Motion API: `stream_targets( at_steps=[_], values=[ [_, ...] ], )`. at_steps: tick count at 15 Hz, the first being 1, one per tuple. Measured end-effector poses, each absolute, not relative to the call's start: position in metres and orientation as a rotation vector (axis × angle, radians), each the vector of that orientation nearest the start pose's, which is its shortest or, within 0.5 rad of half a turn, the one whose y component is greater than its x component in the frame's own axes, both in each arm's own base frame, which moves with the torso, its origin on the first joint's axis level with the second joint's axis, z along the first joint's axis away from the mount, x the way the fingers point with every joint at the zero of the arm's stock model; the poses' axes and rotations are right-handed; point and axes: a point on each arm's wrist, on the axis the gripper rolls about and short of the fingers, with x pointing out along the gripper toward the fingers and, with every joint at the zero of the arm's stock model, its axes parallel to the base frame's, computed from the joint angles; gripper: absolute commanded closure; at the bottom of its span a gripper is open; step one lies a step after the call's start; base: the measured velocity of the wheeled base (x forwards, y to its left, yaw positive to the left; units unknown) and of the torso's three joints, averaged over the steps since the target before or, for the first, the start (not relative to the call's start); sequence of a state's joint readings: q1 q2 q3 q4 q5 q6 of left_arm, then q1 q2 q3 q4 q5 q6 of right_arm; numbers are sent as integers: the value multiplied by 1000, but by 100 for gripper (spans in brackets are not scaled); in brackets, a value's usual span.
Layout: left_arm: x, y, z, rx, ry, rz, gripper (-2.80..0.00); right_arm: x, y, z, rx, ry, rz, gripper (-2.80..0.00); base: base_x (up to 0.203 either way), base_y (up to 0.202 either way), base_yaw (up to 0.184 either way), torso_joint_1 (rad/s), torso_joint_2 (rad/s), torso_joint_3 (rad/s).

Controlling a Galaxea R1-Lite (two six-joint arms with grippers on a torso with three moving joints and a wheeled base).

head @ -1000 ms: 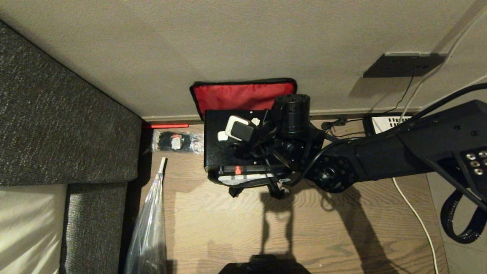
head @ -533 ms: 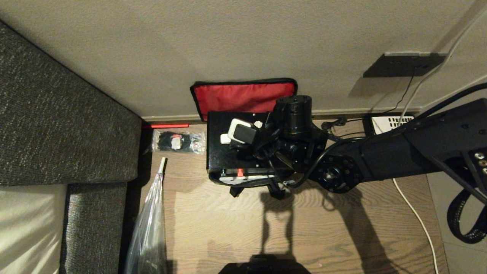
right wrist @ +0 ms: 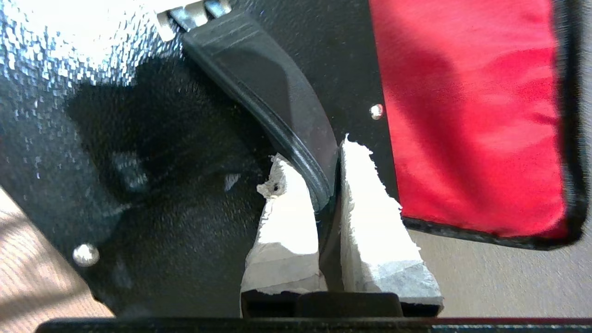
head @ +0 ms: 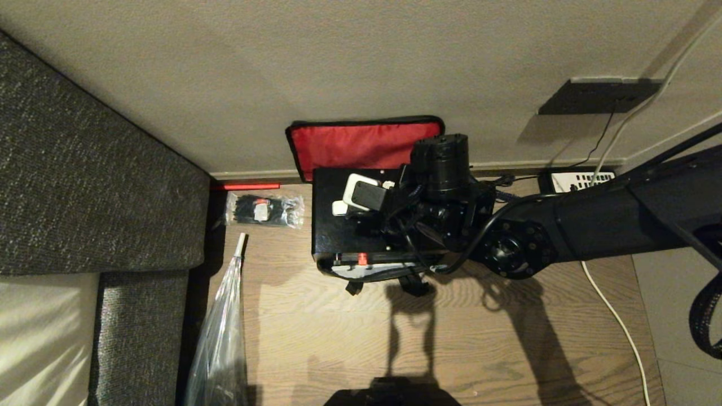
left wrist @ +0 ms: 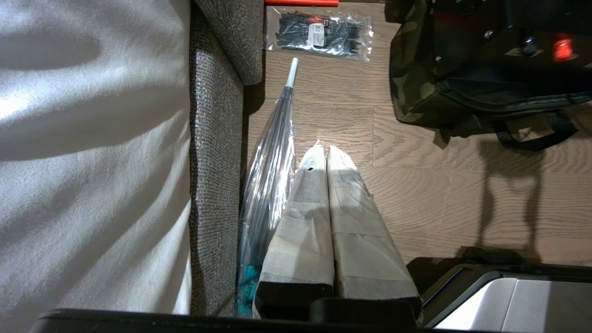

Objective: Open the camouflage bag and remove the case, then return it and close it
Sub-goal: Place the black box back

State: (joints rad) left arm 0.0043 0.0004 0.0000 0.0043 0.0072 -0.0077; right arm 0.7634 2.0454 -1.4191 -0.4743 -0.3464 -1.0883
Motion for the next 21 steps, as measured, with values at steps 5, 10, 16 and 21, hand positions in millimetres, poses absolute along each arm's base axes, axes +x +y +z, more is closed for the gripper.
stream_targets(
  at_steps=[5,10,16,21],
  values=[
    [-23,0,75,-8,5,12,0,304,282,218,-1136,-98,455,0,0,0,0,0,0,0],
    [-23,0,75,-7,5,11,0,298,277,225,-1103,-53,475,0,0,0,0,0,0,0],
    [-23,0,75,-7,5,12,0,296,273,236,-1087,-76,459,0,0,0,0,0,0,0],
    [-23,0,75,-7,4,12,0,295,271,236,-1090,-69,461,0,0,0,0,0,0,0]
  ],
)
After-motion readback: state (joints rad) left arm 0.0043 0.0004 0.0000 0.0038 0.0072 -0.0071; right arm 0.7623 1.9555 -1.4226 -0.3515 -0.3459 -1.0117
